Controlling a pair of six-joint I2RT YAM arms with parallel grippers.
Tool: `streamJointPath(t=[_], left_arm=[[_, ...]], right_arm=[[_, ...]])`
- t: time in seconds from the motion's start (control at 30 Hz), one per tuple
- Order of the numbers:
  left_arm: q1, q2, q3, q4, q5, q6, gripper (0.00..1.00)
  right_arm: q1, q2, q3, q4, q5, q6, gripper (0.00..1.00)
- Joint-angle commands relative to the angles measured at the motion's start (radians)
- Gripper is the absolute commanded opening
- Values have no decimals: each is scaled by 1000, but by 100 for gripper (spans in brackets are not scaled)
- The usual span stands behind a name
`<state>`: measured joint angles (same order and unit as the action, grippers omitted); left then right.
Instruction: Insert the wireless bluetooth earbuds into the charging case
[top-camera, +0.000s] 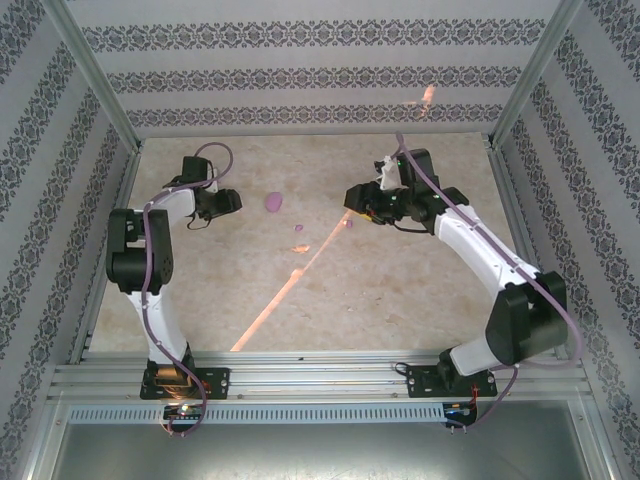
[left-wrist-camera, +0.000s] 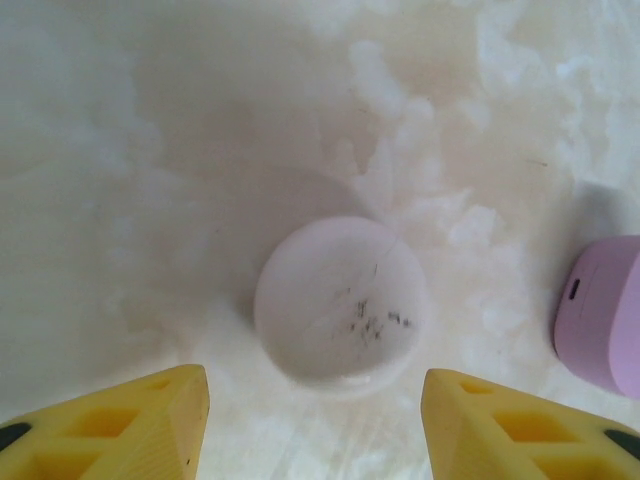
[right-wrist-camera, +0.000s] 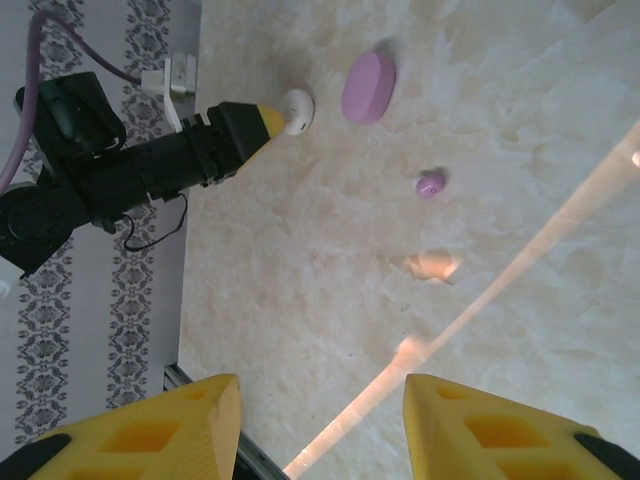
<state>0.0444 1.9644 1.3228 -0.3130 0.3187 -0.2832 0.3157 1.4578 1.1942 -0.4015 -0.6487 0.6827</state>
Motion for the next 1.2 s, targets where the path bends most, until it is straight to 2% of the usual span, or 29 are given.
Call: streamJointPath(t=[0.0, 0.13, 0.23, 0.4, 0.53, 0.7, 1.17], left_arm=[[9, -78, 33, -110, -51, 66, 57], [-13, -120, 33, -126, -29, 99, 56], [-65, -111, 48, -146, -11, 143, 57], [-182, -52, 73, -122, 22, 185, 60], [-236, 30, 139, -123, 39, 176, 61], [-252, 109, 213, -131, 13, 167, 66], [-259, 268, 358, -206, 20, 223, 67]], right_arm=[[-7, -56, -34, -14, -2, -9, 46], [-7, -92, -66, -9, 18, 7, 47], [-5, -100, -82, 0, 24, 28, 47], [15, -96, -78, 7, 44, 54, 47], [36, -87, -65, 3, 60, 62, 47], [52, -87, -57, -19, 83, 62, 47], [57, -54, -41, -22, 90, 66, 47]])
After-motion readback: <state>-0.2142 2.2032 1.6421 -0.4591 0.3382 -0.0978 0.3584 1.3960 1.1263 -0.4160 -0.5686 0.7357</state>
